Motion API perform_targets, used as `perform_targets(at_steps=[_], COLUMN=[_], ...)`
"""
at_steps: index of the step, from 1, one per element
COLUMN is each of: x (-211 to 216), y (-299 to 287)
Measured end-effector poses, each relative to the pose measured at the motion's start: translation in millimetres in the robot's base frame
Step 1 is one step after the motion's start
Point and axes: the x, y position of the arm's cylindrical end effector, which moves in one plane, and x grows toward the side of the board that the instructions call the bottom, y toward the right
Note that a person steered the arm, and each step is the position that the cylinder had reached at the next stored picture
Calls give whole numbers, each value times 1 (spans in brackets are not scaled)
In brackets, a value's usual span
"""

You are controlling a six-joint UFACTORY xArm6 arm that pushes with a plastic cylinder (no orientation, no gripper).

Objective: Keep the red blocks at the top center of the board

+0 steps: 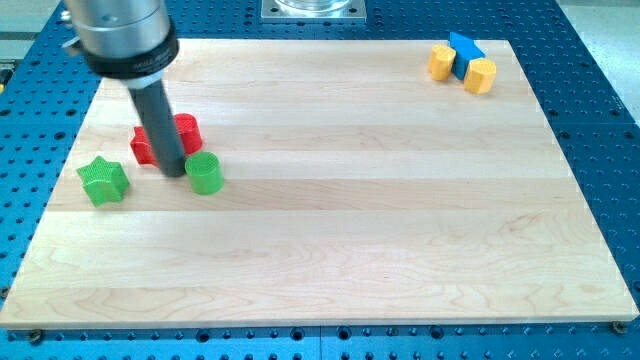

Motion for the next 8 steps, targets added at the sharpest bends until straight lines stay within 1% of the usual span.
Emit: perform_targets(at_steps=[1, 2, 3, 4, 5, 6, 7, 8], x=[5, -37, -55, -95, -139, -84, -114, -158], y=[-22, -28, -4, 50, 67, 35, 0, 46])
